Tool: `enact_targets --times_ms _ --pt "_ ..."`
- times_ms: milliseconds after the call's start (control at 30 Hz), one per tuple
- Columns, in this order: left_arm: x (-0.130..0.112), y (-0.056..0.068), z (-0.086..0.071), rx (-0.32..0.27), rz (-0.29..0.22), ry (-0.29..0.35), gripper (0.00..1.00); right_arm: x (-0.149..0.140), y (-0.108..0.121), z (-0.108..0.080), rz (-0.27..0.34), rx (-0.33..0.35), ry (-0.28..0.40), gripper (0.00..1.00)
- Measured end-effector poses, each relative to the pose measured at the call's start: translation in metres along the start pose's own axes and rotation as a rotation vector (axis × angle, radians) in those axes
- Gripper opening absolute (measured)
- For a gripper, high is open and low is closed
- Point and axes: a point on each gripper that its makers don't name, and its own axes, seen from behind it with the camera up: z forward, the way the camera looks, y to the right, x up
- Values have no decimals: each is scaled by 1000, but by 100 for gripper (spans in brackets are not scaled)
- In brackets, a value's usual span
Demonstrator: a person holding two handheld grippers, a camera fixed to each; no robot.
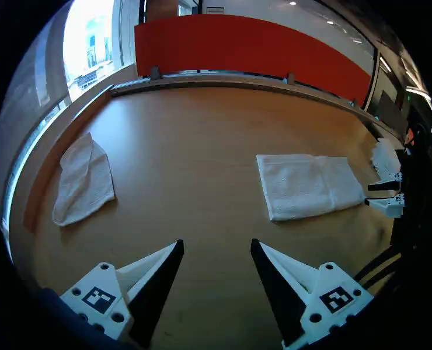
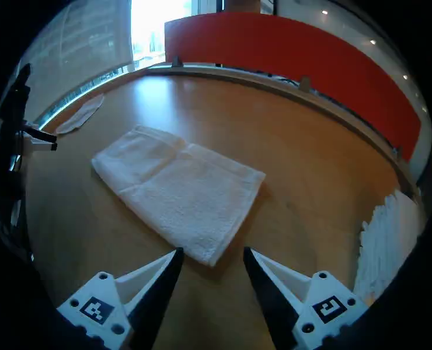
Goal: Fold towel
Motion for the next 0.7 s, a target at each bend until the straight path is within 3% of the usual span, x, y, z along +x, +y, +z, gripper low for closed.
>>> enact_targets --times_ms 133,500,700 --pt "0 -2 -2 3 -5 2 85 -3 0 2 -8 12 -10 62" --pt "-1 -5 -5 8 -17 5 85 -12 -2 3 -50 46 -40 44" --pt "-2 -6 -6 11 -20 4 85 -14 0 6 -63 53 -45 41"
